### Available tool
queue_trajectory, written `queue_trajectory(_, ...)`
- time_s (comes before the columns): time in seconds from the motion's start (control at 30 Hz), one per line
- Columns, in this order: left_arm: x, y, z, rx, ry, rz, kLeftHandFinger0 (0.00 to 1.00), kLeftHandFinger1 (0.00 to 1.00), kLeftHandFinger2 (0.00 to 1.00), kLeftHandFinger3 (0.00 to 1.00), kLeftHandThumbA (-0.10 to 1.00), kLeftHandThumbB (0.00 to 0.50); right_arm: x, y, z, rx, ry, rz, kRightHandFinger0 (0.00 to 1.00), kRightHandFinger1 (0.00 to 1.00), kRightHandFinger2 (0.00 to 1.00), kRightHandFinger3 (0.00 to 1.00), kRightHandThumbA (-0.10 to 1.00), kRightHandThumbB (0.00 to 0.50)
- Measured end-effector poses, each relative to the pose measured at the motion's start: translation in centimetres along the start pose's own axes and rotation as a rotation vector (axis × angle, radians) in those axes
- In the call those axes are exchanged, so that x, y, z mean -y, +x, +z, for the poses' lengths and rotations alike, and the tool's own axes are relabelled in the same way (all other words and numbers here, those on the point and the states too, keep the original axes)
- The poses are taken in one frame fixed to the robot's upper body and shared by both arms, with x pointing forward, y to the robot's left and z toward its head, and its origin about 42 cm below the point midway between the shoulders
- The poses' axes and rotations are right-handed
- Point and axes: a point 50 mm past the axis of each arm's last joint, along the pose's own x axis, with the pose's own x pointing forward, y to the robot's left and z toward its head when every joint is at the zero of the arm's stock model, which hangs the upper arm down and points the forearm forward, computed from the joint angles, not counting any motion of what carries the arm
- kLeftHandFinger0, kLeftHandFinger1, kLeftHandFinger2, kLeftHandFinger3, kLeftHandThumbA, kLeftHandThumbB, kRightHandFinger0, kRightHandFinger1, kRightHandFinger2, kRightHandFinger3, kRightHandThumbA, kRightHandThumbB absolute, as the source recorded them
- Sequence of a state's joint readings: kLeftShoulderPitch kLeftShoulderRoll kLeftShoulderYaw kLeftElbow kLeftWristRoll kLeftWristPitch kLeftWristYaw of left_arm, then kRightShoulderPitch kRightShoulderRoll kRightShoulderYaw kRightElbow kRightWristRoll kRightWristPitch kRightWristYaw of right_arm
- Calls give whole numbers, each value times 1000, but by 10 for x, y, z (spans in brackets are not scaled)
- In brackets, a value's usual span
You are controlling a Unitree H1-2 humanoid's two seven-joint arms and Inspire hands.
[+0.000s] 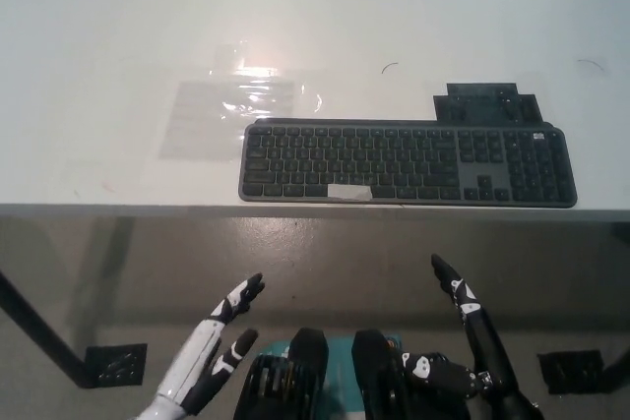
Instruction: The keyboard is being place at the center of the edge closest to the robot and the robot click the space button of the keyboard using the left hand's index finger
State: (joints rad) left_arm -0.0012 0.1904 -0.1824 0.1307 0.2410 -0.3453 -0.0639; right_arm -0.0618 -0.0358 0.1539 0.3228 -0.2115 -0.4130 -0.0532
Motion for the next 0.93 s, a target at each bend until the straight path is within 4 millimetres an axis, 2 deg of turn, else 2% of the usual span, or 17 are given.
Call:
queue_trajectory(0.03,1,-2,-4,-15,-10,5,1000,1000,1000,1000,1000,339,0,0,0,1,0,1,1000,1000,1000,1000,1000,339)
queue_trajectory(0.13,-1,-7,-10,-31,-38,22,1000,1000,1000,1000,1000,337,-1,0,0,2,1,3,1000,1000,1000,1000,1000,340)
queue_trajectory(0.23,-2,-10,-15,-45,-69,33,1000,1000,1000,1000,1000,384,-3,0,1,4,3,5,1000,1000,1000,1000,1000,347)
queue_trajectory(0.6,-5,-9,-16,-49,-113,50,1000,1000,1000,1000,1000,341,-3,0,1,8,4,7,1000,1000,1000,1000,1000,350)
queue_trajectory(0.7,-5,-9,-17,-49,-115,52,1000,1000,1000,1000,1000,359,-3,0,2,9,4,6,1000,1000,1000,1000,1000,350)
queue_trajectory(0.93,-4,-7,-16,-48,-119,55,1000,1000,1000,1000,1000,345,-3,1,2,11,4,5,1000,1000,1000,1000,1000,346)
